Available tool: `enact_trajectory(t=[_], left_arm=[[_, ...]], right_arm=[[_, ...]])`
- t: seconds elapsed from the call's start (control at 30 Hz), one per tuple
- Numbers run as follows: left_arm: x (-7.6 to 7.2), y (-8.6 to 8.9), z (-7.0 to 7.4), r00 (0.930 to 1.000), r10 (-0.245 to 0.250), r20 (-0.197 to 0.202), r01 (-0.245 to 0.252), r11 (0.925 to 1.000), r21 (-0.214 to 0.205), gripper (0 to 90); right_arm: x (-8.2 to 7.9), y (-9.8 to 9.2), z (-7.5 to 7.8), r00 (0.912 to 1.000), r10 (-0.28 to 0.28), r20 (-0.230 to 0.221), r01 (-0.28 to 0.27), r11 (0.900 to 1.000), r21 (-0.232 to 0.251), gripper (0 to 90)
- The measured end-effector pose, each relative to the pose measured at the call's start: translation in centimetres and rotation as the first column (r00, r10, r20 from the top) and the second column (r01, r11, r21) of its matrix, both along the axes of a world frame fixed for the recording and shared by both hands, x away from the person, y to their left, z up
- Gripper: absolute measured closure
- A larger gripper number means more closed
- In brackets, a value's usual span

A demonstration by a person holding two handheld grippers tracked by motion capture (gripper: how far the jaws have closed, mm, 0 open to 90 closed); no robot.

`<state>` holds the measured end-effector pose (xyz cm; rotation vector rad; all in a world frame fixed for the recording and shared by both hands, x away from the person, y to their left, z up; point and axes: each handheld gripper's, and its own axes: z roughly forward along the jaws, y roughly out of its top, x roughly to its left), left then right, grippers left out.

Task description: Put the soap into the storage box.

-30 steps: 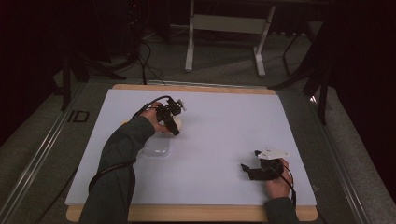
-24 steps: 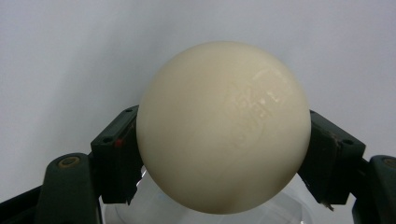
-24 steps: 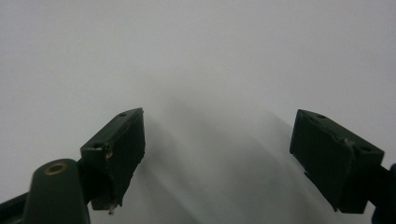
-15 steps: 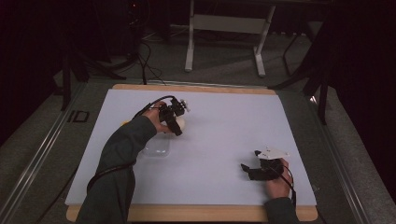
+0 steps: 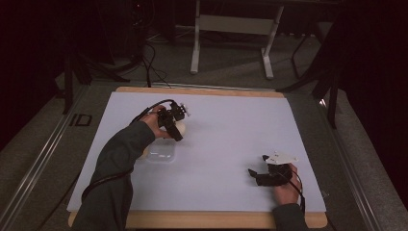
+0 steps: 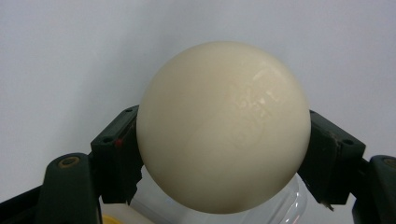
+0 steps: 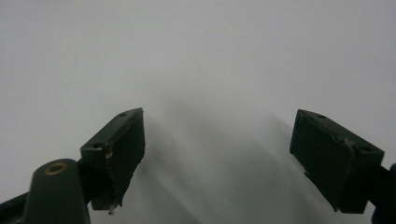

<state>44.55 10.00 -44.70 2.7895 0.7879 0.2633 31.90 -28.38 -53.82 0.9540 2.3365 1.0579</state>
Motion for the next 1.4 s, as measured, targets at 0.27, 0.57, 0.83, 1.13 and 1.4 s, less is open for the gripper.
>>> enact_trajectory(t=[0.27,0.57,0.83,1.13,1.4], left_arm=[[-0.6,0.7,0.0,1.0,0.001,0.007,-0.001,1.0,0.008,24.8],[-1.2,1.3,-0.1,0.9996,0.023,0.015,-0.023,0.9997,0.0,24.8],[-1.7,2.1,0.4,0.9993,0.026,0.026,-0.026,0.9995,-0.02,24.8],[-2.2,3.1,0.8,0.9985,0.04,0.037,-0.04,0.999,-0.02,24.8],[-2.5,3.4,0.9,0.9984,0.037,0.042,-0.036,0.9991,-0.02,24.8]], right_arm=[[0.0,0.0,0.0,1.0,-0.001,0.002,0.001,1.0,-0.001,17.7],[0.0,0.0,0.0,1.0,-0.001,0.003,0.001,1.0,-0.002,17.7],[0.0,0.0,0.0,1.0,0.0,0.004,0.0,1.0,-0.002,17.7],[0.0,0.0,0.0,1.0,0.0,0.003,0.0,1.0,-0.005,17.7],[-0.1,0.0,0.0,1.0,0.0,0.004,0.0,1.0,-0.005,17.7]])
